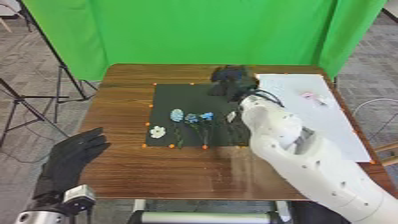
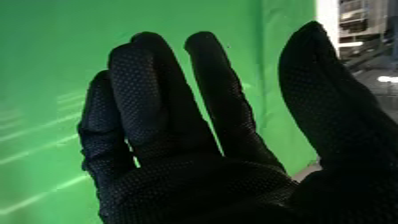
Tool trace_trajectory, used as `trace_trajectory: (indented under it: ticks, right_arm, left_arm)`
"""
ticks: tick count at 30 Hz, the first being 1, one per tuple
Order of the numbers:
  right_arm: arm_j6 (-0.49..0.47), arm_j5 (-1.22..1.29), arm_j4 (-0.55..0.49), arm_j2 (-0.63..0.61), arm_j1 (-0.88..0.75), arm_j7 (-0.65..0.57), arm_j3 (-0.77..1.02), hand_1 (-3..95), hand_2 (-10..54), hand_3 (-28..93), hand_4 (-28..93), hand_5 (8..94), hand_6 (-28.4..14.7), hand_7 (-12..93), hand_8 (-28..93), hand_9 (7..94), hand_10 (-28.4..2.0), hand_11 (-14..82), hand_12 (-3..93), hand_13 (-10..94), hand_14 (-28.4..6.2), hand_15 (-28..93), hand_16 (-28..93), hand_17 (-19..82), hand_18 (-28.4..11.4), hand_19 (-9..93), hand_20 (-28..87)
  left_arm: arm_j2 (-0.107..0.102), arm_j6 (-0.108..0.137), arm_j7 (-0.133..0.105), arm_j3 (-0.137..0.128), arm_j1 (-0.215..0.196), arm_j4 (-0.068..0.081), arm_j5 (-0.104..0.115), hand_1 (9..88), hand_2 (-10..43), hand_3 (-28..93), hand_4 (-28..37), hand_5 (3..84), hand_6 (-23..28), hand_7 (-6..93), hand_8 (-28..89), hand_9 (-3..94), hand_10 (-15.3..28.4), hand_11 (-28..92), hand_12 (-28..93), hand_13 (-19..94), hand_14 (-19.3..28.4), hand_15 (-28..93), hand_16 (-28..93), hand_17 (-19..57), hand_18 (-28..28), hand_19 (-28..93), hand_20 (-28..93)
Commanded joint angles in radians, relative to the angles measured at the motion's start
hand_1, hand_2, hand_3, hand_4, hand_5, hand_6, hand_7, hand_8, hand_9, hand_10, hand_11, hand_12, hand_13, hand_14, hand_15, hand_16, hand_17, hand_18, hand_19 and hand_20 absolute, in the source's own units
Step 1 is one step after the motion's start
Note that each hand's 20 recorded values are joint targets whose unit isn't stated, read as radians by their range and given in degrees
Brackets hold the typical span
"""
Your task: Arrange flowers
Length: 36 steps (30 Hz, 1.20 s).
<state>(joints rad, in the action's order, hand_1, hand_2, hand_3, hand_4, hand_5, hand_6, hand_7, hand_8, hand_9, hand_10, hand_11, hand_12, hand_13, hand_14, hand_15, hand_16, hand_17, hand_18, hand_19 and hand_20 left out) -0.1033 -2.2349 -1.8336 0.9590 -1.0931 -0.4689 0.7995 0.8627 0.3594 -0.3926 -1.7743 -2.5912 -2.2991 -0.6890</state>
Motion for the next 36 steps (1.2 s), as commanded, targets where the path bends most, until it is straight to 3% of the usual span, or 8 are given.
trace_trajectory:
  ticks: [1, 8, 12, 16, 21, 26, 33, 36]
  right_arm:
    - [-0.078, 0.004, 0.116, -0.278, -0.143, -0.010, 0.309, 23.9, -1.7, 88, -26, 51.1, -7.2, 17, -12, 46.8, -22.2, 22.5, 17.3, 37, -21.2, 76, 15, 14, -25.9, 75, 43]
    - [-0.138, 0.024, 0.248, -0.249, -0.136, -0.085, 0.372, 23.0, -2.3, 88, -27, 45.2, -7.8, 16, -12, 40.2, -22.4, 16.7, 17.0, 35, -22.0, 75, 14, 15, -24.3, 79, 43]
    - [-0.149, -0.002, 0.298, -0.227, -0.130, -0.076, 0.373, 22.7, -2.5, 87, -28, 43.7, -7.6, 15, -11, 39.3, -22.2, 15.1, 16.9, 39, -20.4, 76, 13, 17, -24.0, 80, 43]
    - [-0.169, -0.012, 0.344, -0.197, -0.103, -0.091, 0.371, 22.8, -2.5, 87, -28, 43.3, -7.1, 15, -11, 39.9, -21.4, 14.6, 16.8, 45, -16.9, 77, 14, 18, -24.2, 79, 42]
    - [-0.169, -0.018, 0.346, -0.190, -0.121, -0.105, 0.377, 22.9, -2.9, 87, -28, 42.9, -6.5, 15, -11, 40.6, -20.5, 14.0, 16.6, 48, -14.6, 78, 14, 18, -24.8, 77, 40]
    - [-0.198, -0.015, 0.363, -0.177, -0.111, -0.140, 0.368, 23.6, -3.2, 87, -28, 43.0, -6.2, 16, -12, 41.3, -20.5, 14.1, 16.7, 48, -14.8, 78, 14, 17, -25.0, 77, 39]
    - [-0.224, -0.018, 0.377, -0.163, -0.126, -0.151, 0.390, 24.2, -3.3, 87, -28, 43.5, -6.0, 16, -12, 41.9, -20.8, 14.3, 16.5, 47, -15.2, 77, 14, 17, -25.0, 77, 38]
    - [-0.240, -0.044, 0.402, -0.132, -0.140, -0.154, 0.405, 25.3, -3.2, 87, -28, 45.3, -5.0, 16, -12, 44.1, -19.9, 15.0, 16.6, 48, -15.0, 77, 14, 17, -24.9, 77, 38]
  left_arm:
    - [-0.032, 0.038, -0.045, 0.022, -0.023, -0.007, 0.034, 27.3, 5.8, 83, -12.9, 46.4, 14.1, 14.8, -9, 39.0, 22.1, 37, 9, 28, 28.4, 60, -13, -9.8, 21.2, 56, 12]
    - [-0.027, 0.029, -0.050, 0.038, -0.004, 0.000, 0.027, 27.3, 5.9, 83, -13.2, 46.5, 14.2, 14.7, -9, 39.0, 22.2, 37, 9, 28, 28.4, 60, -13, -9.7, 21.2, 56, 12]
    - [-0.048, 0.035, -0.065, 0.055, 0.005, 0.006, 0.046, 27.3, 5.9, 83, -13.2, 46.5, 14.2, 14.7, -9, 39.0, 22.2, 37, 9, 28, 28.4, 60, -13, -9.8, 21.2, 56, 12]
    - [-0.037, 0.031, -0.065, 0.061, 0.002, 0.010, 0.041, 27.2, 5.9, 83, -13.3, 46.5, 14.2, 14.7, -9, 39.0, 22.2, 37, 9, 28, 28.4, 60, -13, -9.8, 21.2, 56, 12]
    - [-0.031, 0.024, -0.062, 0.054, 0.007, 0.012, 0.035, 27.2, 5.8, 83, -13.2, 46.4, 14.1, 14.7, -9, 39.0, 22.1, 37, 9, 28, 28.4, 60, -13, -9.8, 21.2, 56, 12]
    - [-0.051, 0.037, -0.086, 0.070, 0.003, 0.012, 0.060, 27.3, 5.8, 83, -13.2, 46.4, 14.1, 14.8, -9, 39.0, 22.1, 37, 9, 28, 28.4, 60, -13, -9.7, 21.2, 56, 12]
    - [-0.025, 0.022, -0.064, 0.064, 0.011, 0.012, 0.042, 27.3, 5.9, 83, -13.3, 46.4, 14.1, 14.7, -9, 38.9, 22.2, 37, 9, 28, 28.4, 60, -13, -9.8, 21.2, 56, 12]
    - [-0.033, 0.027, -0.070, 0.072, 0.014, 0.014, 0.051, 27.3, 5.8, 83, -13.3, 46.4, 14.2, 14.7, -9, 39.0, 22.2, 37, 9, 28, 28.4, 60, -13, -9.7, 21.2, 56, 12]
